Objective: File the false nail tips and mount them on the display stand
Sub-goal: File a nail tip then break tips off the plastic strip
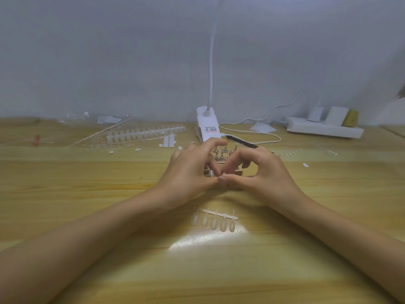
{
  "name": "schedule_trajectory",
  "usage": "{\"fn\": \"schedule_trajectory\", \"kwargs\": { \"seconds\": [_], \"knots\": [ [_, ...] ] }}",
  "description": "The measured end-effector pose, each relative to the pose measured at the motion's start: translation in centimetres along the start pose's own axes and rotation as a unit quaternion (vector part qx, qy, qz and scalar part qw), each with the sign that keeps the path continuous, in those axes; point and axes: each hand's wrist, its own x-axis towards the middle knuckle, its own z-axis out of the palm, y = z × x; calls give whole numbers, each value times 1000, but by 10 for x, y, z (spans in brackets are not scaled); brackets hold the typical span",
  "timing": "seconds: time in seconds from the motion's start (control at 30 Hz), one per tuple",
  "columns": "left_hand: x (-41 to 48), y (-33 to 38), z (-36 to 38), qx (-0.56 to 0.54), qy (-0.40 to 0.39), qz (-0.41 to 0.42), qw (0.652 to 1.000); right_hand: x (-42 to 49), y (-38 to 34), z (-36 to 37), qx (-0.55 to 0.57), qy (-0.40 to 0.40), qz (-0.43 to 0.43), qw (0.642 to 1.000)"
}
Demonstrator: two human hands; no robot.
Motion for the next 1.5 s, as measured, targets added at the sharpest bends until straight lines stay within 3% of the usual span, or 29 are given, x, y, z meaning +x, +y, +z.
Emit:
{"fn": "schedule_trajectory", "kwargs": {
  "seconds": [0.73,1.0,1.4,1.5],
  "knots": [
    [0,-4,2,14,11,0,1000,-3,-7,0,-47,33,-32,998],
    [0,-2,1,-1,7,-7,1000,-6,-5,3,-5,34,7,999],
    [0,-3,2,23,17,6,1000,-4,0,1,12,41,-11,999],
    [1,-5,2,21,18,11,1000,3,0,-7,93,37,4,995]
  ]
}}
